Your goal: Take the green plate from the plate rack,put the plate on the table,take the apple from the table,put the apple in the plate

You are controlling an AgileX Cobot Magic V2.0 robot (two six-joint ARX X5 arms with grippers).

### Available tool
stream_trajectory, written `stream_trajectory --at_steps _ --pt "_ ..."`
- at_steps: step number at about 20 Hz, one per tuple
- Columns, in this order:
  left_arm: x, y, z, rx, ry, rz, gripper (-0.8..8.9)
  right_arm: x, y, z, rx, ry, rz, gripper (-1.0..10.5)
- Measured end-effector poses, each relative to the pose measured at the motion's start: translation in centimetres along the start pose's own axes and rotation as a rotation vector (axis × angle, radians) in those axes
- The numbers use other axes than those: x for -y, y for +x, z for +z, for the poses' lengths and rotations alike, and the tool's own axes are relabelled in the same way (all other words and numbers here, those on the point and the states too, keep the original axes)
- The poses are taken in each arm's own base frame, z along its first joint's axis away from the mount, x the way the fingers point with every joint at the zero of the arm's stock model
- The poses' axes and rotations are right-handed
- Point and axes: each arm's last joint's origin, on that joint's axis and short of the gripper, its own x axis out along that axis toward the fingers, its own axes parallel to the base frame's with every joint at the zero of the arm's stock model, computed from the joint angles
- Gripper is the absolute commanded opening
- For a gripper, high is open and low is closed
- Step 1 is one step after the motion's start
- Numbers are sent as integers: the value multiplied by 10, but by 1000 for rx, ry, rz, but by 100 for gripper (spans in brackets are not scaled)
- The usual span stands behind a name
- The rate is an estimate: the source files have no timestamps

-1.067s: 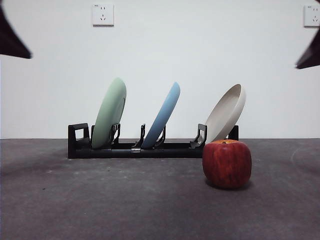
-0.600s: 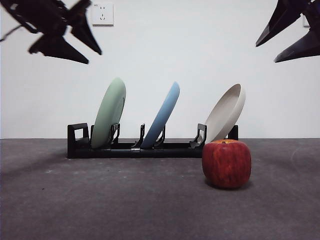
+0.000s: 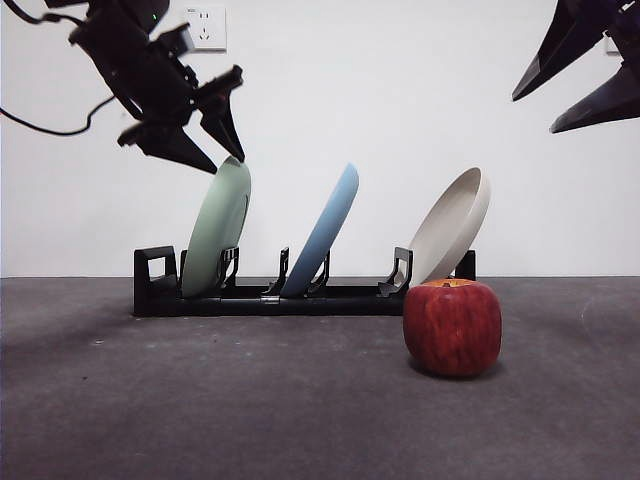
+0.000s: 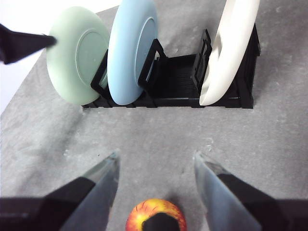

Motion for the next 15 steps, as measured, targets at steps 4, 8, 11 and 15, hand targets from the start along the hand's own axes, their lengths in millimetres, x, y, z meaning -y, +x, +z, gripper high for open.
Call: stream_trajectory --at_steps 4,8,11,15 --pt "-3 9 -4 -14 0 4 128 0 0 0 1 0 -6 257" --pt "0 8 -2 4 15 -11 -8 0 0 0 1 0 -6 256" --pt "3 9 -3 -11 7 -43 -9 0 0 0 2 0 -10 252" --pt "10 -1 1 -22 5 -47 -8 0 0 0 3 0 -12 252"
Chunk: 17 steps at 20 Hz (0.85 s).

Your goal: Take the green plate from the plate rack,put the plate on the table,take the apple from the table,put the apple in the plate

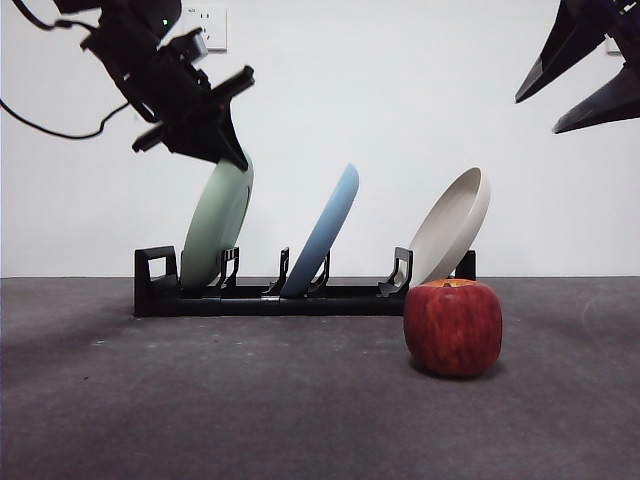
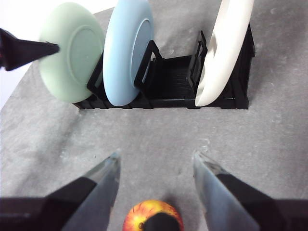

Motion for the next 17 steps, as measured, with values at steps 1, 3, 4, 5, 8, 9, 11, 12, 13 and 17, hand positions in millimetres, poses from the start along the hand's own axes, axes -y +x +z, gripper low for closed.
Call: stream_trajectory --at_steps 1,3,4,5,8,9,11,12,13,17 --pt "4 -5 4 5 2 -3 -8 0 0 0 0 0 0 252" --pt "16 -25 18 36 20 -17 -8 0 0 0 0 0 0 252" --pt "24 -40 26 51 31 -38 -8 0 0 0 0 0 0 252" --pt "31 -54 31 61 41 -56 -8 0 0 0 0 -1 0 252" --pt "55 -90 34 31 71 -186 -8 0 0 0 0 -10 -1 252" --pt "64 -96 29 -10 85 -206 -8 0 0 0 0 -13 -1 252" --pt "82 -108 15 -118 137 -227 -8 0 0 0 0 -16 -1 252" --pt "92 -114 7 -177 175 -221 -8 0 0 0 0 -17 -1 252" --pt "103 -119 -1 -231 223 -191 -8 0 0 0 0 -19 -1 252" --pt "148 -117 -26 -342 440 5 -8 0 0 0 0 -19 -1 252"
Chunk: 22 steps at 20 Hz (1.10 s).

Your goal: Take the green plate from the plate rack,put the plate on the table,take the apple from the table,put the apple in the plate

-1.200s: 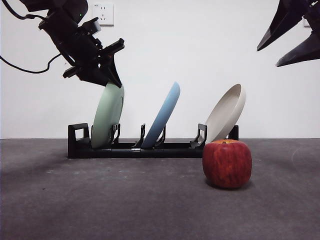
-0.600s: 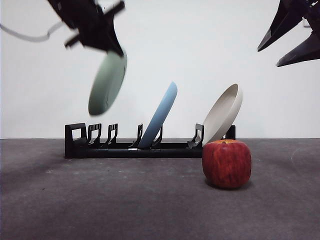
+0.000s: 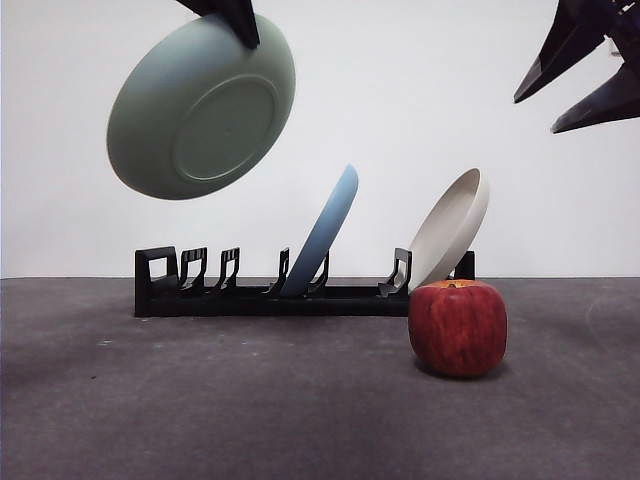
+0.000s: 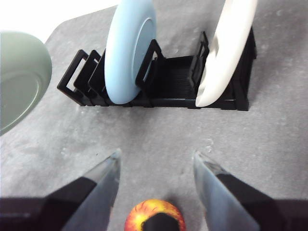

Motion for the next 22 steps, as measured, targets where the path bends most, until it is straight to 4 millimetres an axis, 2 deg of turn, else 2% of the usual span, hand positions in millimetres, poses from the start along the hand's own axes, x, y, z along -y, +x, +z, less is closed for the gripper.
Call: stream_trajectory --at_steps 5,7,10,13,15,20,21,22 --pt "64 33 -16 -118 162 53 -8 0 0 0 0 -1 0 252" --pt "85 55 -28 -126 199 90 -8 0 0 0 0 -4 0 252" --pt "105 92 -53 -124 225 106 -9 0 0 0 0 -7 0 252" --pt "114 126 -86 -128 248 109 -9 0 0 0 0 -7 0 252" --pt "115 140 -103 -138 259 119 -9 0 0 0 0 -7 0 252" --pt "115 147 -114 -149 268 80 6 0 0 0 0 -7 1 254" --pt "115 147 -114 -149 262 45 54 0 0 0 -2 -8 3 263" --pt "116 146 -114 -149 257 15 154 -1 1 -1 -5 -9 7 263"
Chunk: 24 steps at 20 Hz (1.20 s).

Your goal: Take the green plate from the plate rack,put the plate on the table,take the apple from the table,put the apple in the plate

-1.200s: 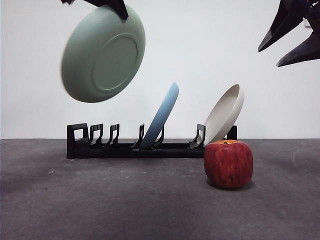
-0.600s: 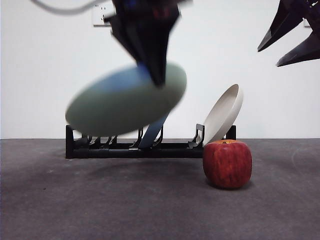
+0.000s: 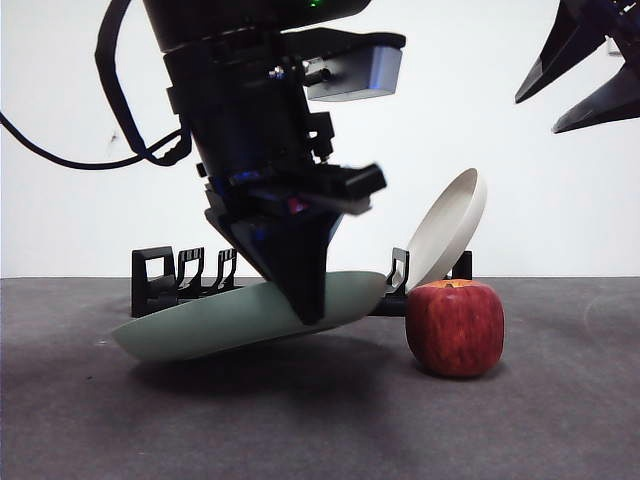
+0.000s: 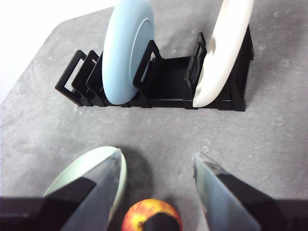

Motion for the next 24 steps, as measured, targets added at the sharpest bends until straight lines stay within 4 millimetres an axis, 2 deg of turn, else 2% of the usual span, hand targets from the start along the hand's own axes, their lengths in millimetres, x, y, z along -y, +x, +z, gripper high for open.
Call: stream_trajectory --at_steps 1,2,4,7,8,10,11,14,17,19,22,24 --pt "2 0 0 0 -11 -48 278 -1 1 -1 -11 1 5 289" --pt "3 1 -3 -10 -20 -69 314 -3 1 -2 -21 1 11 349" --pt "4 2 -4 -24 -43 -65 314 -7 3 -4 -34 -6 27 457" --pt "-1 1 -4 -22 -78 24 314 -20 9 -8 -65 -42 69 476" --pt "-4 -5 -5 -7 -89 58 314 -24 11 -11 -88 -60 71 479" --pt "-11 -34 -3 86 -125 138 314 -36 14 -17 -146 -118 20 531" --pt "-15 -55 -3 160 -148 180 314 -43 15 -19 -170 -161 -14 571" --pt "-30 -126 -12 410 -240 298 314 -65 27 -21 -244 -281 -69 572" --pt "-42 -198 -38 683 -352 377 313 -79 52 -30 -319 -349 -59 568" --pt "-46 -235 -63 821 -407 404 312 -79 74 -42 -393 -377 -111 568" --pt "-48 -266 -93 927 -465 447 311 -71 105 -62 -509 -380 -144 567" --pt "-47 -273 -104 936 -472 454 311 -64 120 -73 -566 -375 -159 567"
